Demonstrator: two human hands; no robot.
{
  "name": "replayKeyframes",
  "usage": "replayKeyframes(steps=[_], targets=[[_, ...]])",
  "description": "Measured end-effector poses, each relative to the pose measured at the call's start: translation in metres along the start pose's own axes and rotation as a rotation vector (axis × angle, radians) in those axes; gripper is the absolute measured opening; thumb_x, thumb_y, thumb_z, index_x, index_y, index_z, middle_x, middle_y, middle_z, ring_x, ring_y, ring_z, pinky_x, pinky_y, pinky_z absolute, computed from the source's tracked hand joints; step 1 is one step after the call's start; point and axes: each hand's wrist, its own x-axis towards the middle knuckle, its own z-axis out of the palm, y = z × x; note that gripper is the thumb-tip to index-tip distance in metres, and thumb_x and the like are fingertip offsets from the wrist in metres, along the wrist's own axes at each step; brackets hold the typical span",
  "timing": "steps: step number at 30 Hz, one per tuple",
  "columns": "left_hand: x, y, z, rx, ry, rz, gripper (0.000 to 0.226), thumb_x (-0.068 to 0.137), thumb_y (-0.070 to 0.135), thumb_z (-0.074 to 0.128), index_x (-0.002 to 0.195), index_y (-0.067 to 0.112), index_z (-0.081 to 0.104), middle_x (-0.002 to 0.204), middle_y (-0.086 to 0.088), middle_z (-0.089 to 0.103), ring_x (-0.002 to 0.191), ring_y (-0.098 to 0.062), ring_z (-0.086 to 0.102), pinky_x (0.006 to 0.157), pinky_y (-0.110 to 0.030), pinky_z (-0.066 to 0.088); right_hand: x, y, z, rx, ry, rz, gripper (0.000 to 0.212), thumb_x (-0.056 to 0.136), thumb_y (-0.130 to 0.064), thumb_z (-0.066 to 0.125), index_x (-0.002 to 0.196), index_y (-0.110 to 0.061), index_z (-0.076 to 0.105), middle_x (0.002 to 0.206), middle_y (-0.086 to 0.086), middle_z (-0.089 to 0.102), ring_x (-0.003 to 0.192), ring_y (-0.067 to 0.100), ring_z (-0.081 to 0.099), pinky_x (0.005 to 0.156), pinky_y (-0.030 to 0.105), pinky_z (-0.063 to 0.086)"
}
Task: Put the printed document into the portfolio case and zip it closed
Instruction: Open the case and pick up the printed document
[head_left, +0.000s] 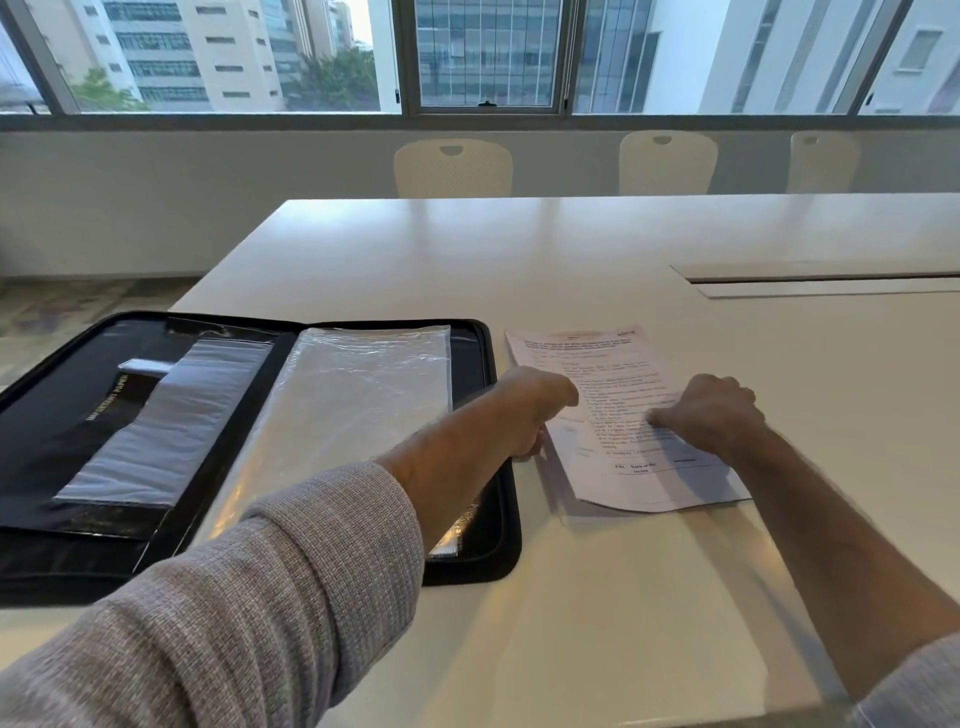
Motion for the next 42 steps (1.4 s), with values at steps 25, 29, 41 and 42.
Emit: replayKeyframes(steps=[25,29,41,42], targets=[[0.004,-0.004,-0.041,-0.267,-0.239,0.185,0.029,0.096,0.004,0.053,0.125,0.007,0.057,0.115,-0.014,0.070,0.102,-0.034,0.068,0.085,-0.050,0.057,-0.008,-0.001,-0.004,0.737,-0.196,0.007,0.056,0.064,-0.047,0.084,0.084,0.001,0.065,0.083,0.014,0.071,0.070,0.026,0.066,0.058,0.031,0.051],[0.001,-0.008,-0.074,-0.373,-0.307,0.239,0.027,0.096,0.003,0.055,0.120,0.012,0.060,0.112,-0.014,0.073,0.103,-0.036,0.069,0.089,-0.057,0.054,-0.014,-0.009,-0.016,1.118,-0.476,-0.101,0.058,0.071,-0.041,0.081,0.112,-0.003,0.065,0.101,0.015,0.074,0.091,0.036,0.071,0.088,0.052,0.054],[-0.001,-0.010,-0.161,-0.259,-0.197,0.333,0.039,0.087,-0.002,0.061,0.122,0.016,0.059,0.113,-0.012,0.072,0.102,-0.034,0.069,0.084,-0.056,0.056,-0.047,-0.096,-0.043,1.125,-0.454,-0.483,0.025,0.089,-0.008,0.063,0.113,-0.016,0.062,0.099,0.002,0.075,0.086,0.028,0.073,0.068,0.044,0.060],[-0.001,-0.009,-0.166,-0.271,-0.167,0.342,0.036,0.089,0.001,0.062,0.121,0.017,0.060,0.111,-0.011,0.073,0.100,-0.033,0.071,0.083,-0.056,0.057,-0.049,-0.104,-0.044,1.092,-0.435,-0.506,0.025,0.089,-0.010,0.063,0.112,-0.018,0.061,0.098,0.000,0.074,0.086,0.026,0.073,0.069,0.045,0.061]])
